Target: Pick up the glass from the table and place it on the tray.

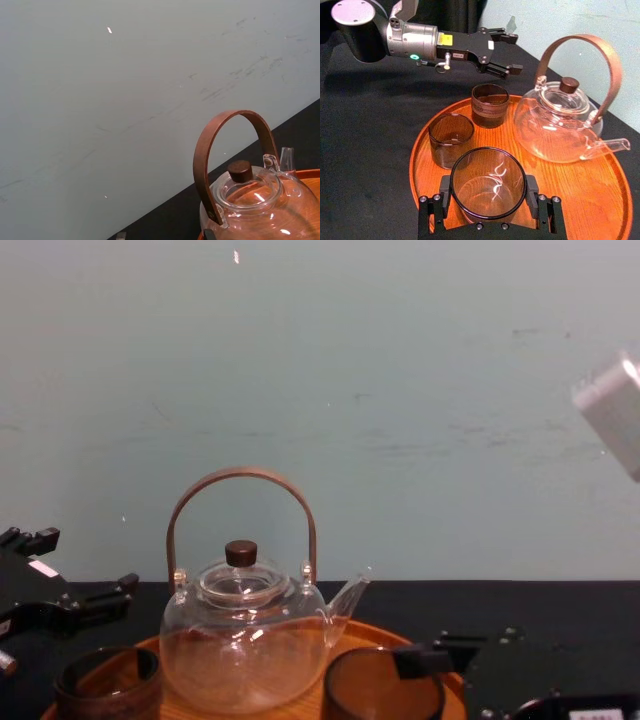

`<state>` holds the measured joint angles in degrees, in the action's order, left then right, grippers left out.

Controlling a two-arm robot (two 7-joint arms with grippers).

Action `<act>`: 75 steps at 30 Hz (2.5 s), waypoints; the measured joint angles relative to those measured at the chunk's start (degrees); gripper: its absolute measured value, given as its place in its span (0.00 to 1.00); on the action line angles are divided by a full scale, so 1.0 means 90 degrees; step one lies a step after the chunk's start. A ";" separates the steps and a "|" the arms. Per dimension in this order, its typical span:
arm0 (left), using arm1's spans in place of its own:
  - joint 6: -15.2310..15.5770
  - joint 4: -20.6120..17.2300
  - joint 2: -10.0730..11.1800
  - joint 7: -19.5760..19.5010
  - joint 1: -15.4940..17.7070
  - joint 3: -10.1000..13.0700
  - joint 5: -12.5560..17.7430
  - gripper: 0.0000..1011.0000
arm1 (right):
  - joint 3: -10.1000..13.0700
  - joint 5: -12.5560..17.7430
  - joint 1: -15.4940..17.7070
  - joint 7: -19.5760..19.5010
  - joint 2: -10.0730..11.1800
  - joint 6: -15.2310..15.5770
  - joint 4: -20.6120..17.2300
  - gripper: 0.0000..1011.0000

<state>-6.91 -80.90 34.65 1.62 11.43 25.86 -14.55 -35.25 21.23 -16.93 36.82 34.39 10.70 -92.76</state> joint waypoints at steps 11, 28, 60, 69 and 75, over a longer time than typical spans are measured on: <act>0.0000 0.0000 0.0000 0.0000 0.0000 0.0000 0.0000 0.99 | -0.0163 -0.0033 -0.0126 0.0026 -0.0180 -0.0071 0.0244 0.89; 0.0000 0.0000 0.0000 0.0000 0.0000 0.0000 0.0000 0.99 | -0.0301 -0.0106 -0.0258 0.0024 -0.0423 -0.0159 0.0678 0.89; 0.0000 0.0000 0.0000 0.0000 0.0000 0.0000 0.0000 0.99 | -0.0333 -0.0314 -0.0253 -0.0032 -0.0595 -0.0211 0.0986 0.89; 0.0000 0.0000 0.0000 0.0000 0.0000 0.0000 0.0000 0.99 | -0.0333 -0.0331 -0.0252 -0.0039 -0.0597 -0.0197 0.0987 0.89; 0.0000 0.0000 0.0000 0.0000 0.0000 0.0000 0.0000 0.99 | -0.0332 -0.0326 -0.0251 -0.0039 -0.0594 -0.0196 0.0987 0.91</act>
<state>-6.91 -80.90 34.65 1.62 11.43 25.86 -14.55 -38.24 18.30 -19.19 36.47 29.05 8.94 -83.88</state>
